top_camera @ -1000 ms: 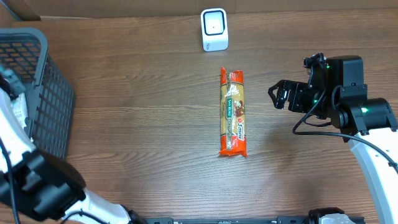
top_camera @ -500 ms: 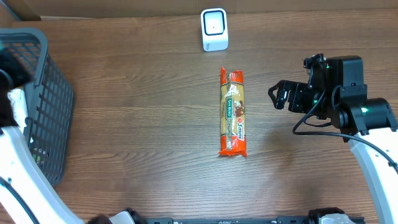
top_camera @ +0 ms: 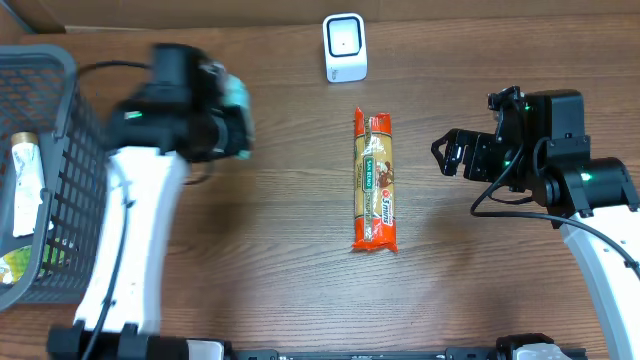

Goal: Scan the item barcode
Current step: 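Grasp the mint-green wipes pack with the left gripper and lift, then place the wipes pack left of the spaghetti and release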

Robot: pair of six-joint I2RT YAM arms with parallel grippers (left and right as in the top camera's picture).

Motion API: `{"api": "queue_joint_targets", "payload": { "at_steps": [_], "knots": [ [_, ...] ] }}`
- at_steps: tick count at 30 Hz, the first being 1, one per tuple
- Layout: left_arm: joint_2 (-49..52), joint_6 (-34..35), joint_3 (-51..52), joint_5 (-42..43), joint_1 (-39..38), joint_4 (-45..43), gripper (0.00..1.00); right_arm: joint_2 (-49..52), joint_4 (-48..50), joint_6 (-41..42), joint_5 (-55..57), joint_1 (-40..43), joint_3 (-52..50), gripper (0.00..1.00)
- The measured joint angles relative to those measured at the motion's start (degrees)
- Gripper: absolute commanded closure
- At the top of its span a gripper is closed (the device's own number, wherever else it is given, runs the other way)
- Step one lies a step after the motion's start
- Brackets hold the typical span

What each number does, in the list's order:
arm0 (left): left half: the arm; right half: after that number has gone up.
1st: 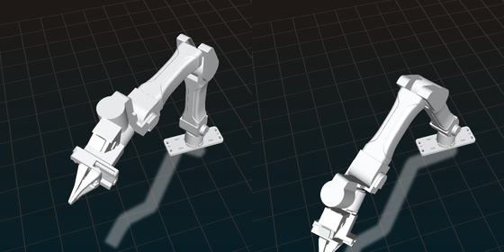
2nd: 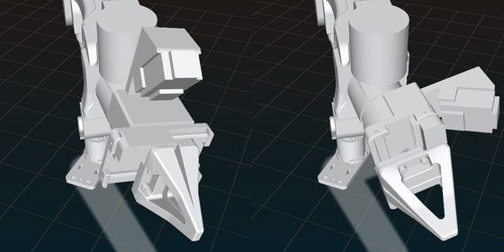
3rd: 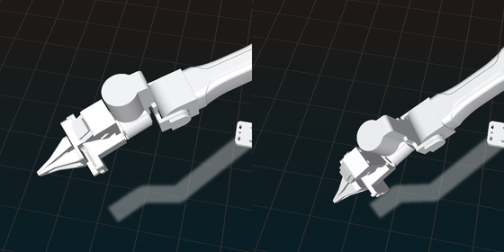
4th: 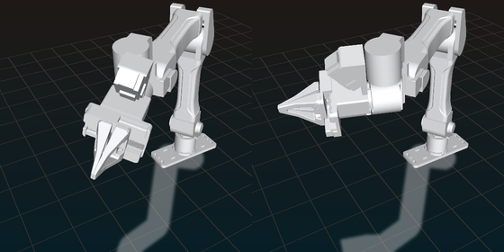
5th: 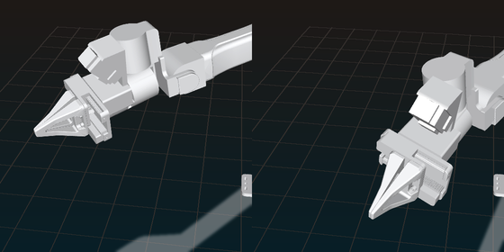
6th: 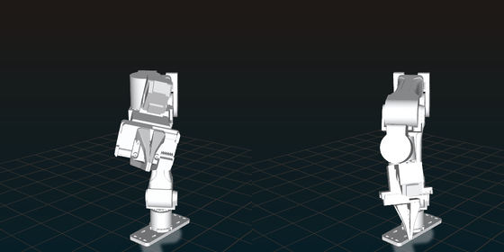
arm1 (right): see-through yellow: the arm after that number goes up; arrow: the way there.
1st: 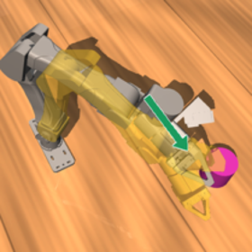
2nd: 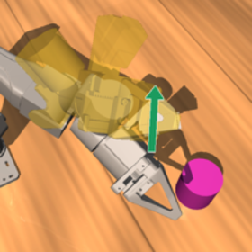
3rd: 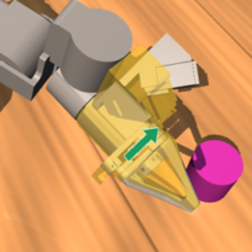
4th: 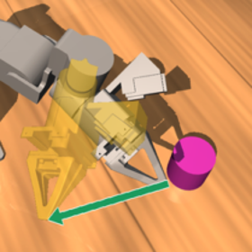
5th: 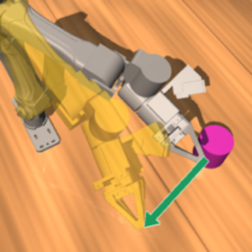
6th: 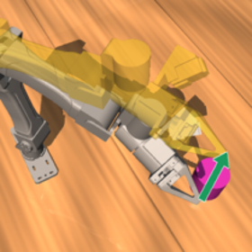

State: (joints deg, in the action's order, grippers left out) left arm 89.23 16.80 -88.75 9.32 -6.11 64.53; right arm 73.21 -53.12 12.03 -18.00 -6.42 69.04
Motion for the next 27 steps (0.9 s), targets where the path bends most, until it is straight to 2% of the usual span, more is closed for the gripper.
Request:
{"api": "queue_joint_targets", "payload": {
  "at_steps": [7, 13, 27],
  "knots": [
    [6.6, 3.9, 2.3, 0.1, -6.5, -2.6, 0.96, 0.0, -1.4, 0.0, 0.0, 0.0, 0.0, 0.0],
    [11.8, 4.4, 2.3, 0.1, -10.2, -4.6, 0.96, 0.0, -2.0, 0.0, 0.0, 0.0, 0.0, 0.0],
    [21.2, 6.9, 2.4, 2.0, -11.6, -6.5, 0.96, 0.0, -2.4, 0.0, 0.0, 0.0, 0.0, 0.0]
  ]
}}
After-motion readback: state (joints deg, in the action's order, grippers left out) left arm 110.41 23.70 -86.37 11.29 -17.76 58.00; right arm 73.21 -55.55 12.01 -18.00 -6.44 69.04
